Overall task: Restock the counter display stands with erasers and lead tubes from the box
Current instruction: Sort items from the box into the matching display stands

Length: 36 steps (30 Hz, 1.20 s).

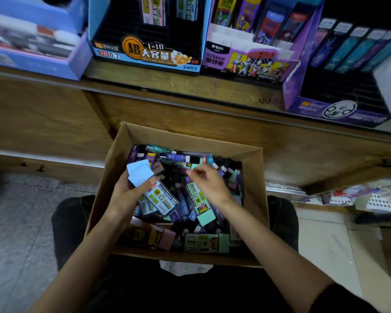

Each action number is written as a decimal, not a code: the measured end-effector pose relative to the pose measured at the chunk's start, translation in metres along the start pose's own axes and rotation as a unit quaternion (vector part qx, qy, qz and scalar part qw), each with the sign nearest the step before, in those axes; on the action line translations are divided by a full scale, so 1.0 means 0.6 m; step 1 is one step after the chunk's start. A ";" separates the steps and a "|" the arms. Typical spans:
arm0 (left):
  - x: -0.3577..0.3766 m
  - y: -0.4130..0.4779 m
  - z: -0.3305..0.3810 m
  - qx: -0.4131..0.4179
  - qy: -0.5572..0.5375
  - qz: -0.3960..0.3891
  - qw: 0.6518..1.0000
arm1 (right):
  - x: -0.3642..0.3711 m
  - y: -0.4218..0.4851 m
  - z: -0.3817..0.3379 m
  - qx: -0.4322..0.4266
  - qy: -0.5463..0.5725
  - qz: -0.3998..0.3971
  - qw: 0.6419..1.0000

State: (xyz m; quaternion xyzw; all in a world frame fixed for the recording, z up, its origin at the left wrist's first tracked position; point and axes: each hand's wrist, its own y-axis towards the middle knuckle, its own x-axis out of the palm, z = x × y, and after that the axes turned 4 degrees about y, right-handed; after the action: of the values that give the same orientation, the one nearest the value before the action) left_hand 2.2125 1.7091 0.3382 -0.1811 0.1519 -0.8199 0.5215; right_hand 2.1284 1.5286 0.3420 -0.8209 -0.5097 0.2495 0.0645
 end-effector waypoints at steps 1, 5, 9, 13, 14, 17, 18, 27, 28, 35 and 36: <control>-0.010 0.000 -0.001 -0.009 -0.004 -0.001 1.000 | -0.003 0.022 -0.004 -0.020 -0.063 0.028 0.997; -0.030 0.001 -0.005 -0.047 -0.032 -0.007 0.998 | 0.005 0.097 -0.017 -0.112 -0.294 -0.012 0.949; -0.032 0.001 -0.008 -0.073 -0.050 -0.003 0.996 | 0.040 0.125 -0.001 -0.128 -0.454 -0.063 0.879; -0.036 -0.001 -0.008 -0.073 -0.043 -0.008 0.996 | 0.064 0.113 0.029 -0.153 -0.473 -0.026 0.868; -0.036 -0.002 -0.008 -0.072 -0.040 -0.010 0.997 | 0.065 0.109 0.036 -0.152 -0.471 -0.022 0.869; -0.037 -0.003 -0.008 -0.075 -0.030 -0.009 0.997 | 0.056 0.100 0.050 -0.138 -0.453 -0.024 0.881; -0.038 -0.003 -0.008 -0.075 -0.026 -0.008 0.997 | 0.051 0.097 0.051 -0.134 -0.438 -0.030 0.888; -0.012 0.000 0.006 -0.061 0.001 0.000 0.998 | -0.022 0.023 0.019 -0.081 -0.252 -0.037 0.964; -0.004 0.002 0.010 -0.065 0.008 0.003 0.998 | -0.032 0.010 0.010 -0.099 -0.244 -0.036 0.964; 0.037 0.004 0.068 -0.185 0.022 -0.102 0.977 | -0.098 -0.058 -0.036 -0.287 -0.359 -0.078 0.885; 0.040 0.001 0.076 -0.208 0.026 -0.126 0.970 | -0.107 -0.060 -0.040 -0.309 -0.384 -0.085 0.866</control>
State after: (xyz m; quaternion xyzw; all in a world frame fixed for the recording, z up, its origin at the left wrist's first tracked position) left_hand 2.2245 1.6840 0.3820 -0.2816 0.3089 -0.8339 0.3605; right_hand 2.0878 1.4937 0.3976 -0.5917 -0.6130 0.3682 -0.3721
